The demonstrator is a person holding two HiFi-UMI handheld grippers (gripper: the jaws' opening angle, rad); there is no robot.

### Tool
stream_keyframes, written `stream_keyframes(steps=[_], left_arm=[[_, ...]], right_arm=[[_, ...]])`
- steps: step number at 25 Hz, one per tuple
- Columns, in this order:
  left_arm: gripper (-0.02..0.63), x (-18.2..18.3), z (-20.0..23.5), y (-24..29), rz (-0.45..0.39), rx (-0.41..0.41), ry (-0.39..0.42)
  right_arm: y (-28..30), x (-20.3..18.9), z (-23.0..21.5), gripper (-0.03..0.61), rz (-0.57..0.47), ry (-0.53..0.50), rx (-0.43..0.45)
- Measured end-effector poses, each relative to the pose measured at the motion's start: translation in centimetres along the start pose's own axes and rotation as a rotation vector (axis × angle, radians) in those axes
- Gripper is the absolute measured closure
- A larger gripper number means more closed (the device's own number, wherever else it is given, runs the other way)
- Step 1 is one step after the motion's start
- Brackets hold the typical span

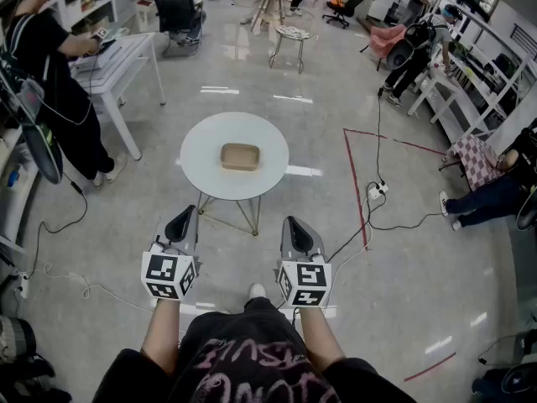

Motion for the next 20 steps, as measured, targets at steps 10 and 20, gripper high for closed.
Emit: stream_keyframes(steps=[10, 20], left_arm=[[0.617, 0.1, 0.5, -0.2, 0.002, -0.002, -0.004], [0.617, -0.5, 0.3, -1.0, 0.017, -0.012, -0.013]], right_arm=[[0.1, 0.3, 0.5, 0.575, -0.002, -0.004, -0.002], [-1.0, 0.1, 0.6, 0.572, -0.033, 0.014, 0.000]])
Point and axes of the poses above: the fingertips, and each gripper's own axes: y forward along the fingers, z to its left, x out of its top, the point moved 8 cm from there along -y, backward along the fingers, and after that the axes turned 8 degrees about y, right-handed, at the moved point
